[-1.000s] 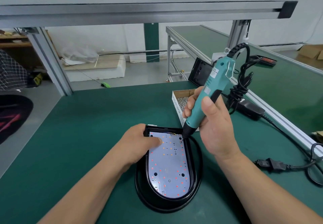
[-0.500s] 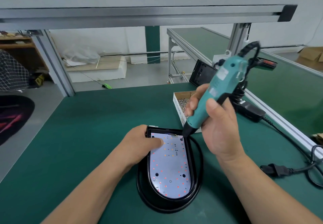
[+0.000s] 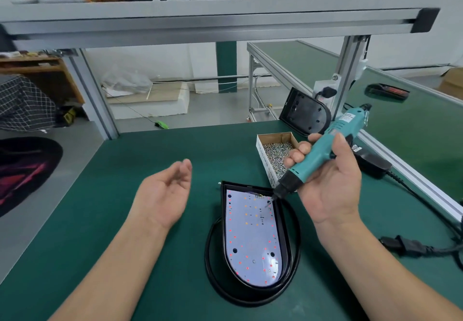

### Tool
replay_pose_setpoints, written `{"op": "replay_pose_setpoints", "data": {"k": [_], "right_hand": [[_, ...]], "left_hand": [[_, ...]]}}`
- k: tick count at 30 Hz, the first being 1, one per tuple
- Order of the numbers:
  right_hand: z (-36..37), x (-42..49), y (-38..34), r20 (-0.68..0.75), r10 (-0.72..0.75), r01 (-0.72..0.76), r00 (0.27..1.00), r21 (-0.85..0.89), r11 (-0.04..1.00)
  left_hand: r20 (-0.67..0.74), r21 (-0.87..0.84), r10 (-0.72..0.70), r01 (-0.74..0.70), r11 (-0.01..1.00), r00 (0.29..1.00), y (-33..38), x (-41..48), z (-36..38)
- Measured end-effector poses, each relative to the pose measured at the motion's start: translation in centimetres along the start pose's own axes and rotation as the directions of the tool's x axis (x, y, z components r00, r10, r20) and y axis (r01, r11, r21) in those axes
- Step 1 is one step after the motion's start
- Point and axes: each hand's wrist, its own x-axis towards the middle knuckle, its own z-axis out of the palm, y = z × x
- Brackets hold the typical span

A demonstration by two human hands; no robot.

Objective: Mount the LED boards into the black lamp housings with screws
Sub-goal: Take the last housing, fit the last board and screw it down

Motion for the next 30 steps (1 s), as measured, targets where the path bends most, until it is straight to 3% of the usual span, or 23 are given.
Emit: {"op": "replay_pose_setpoints", "data": {"k": [2, 5, 9, 13, 18, 22, 25, 30], "right_hand": [[0.0, 0.0, 0.0, 0.004, 0.003, -0.003, 1.0, -0.003, 1.0], [0.0, -0.1, 0.1, 0.019, 0.012, -0.011, 1.0, -0.017, 1.0], [0.0, -0.1, 0.1, 0.022, 0.025, -0.024, 0.999, -0.026, 0.999], [0.0, -0.1, 0.1, 0.003, 0.03, -0.03, 1.0, -0.024, 0.999], [0.0, -0.1, 0.2, -0.012, 0.03, -0.03, 0.999, -0.03, 0.999], [-0.1, 0.0, 0.2, -0.015, 0.03, -0.03, 0.999, -0.025, 0.999], [-0.1, 0.1, 0.2, -0.021, 0.029, -0.03, 0.999, -0.019, 0.999], [0.2, 0.0, -0.1, -0.015, 0.032, -0.032, 0.999, 0.032, 0.999]], "left_hand": [[0.016, -0.077, -0.011, 0.013, 0.997, 1.0, 0.5, 0.3, -0.3], [0.066, 0.102, -0.091, 0.084, 0.991, 0.994, -0.7, 0.0, -0.2], [0.136, 0.301, -0.01, -0.032, 0.953, 0.991, -1.8, -0.3, 0.0], [0.157, 0.502, 0.118, -0.182, 0.846, 0.981, -1.4, -0.5, 0.1], [0.092, 0.712, 0.091, -0.129, 0.69, 0.992, -0.8, 0.0, -0.6], [0.076, 0.672, 0.044, -0.084, 0.736, 0.996, -0.4, -0.1, -0.7], [0.14, 0.6, -0.007, -0.08, 0.796, 0.99, -0.5, -0.7, -0.2], [0.381, 0.586, 0.045, -0.279, 0.76, 0.923, -1.2, -3.4, 1.4]]}}
